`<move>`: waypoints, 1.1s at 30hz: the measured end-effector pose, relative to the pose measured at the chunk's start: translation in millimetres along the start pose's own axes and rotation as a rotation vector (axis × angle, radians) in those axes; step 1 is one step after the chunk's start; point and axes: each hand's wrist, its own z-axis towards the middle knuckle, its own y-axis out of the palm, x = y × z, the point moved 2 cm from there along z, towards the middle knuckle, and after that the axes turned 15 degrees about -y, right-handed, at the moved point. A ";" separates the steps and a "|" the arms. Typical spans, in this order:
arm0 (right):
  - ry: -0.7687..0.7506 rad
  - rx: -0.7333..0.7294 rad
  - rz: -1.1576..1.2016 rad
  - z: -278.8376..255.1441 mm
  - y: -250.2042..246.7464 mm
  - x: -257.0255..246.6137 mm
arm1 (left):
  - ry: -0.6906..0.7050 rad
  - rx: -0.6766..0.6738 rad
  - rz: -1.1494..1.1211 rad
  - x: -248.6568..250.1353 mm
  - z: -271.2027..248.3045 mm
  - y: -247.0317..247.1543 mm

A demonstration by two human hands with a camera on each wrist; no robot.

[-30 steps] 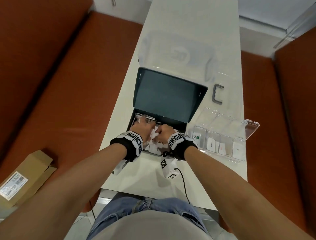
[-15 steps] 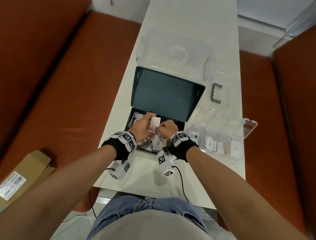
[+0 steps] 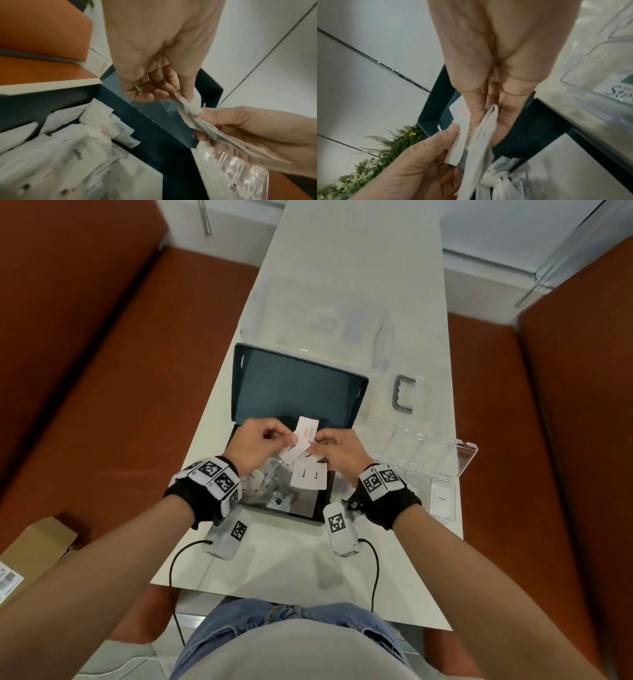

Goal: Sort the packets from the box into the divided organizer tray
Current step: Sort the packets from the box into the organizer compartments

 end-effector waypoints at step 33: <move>-0.189 0.192 -0.202 -41.8 -95.9 -20.7 | -0.344 -0.421 -0.602 58.1 -31.1 103.8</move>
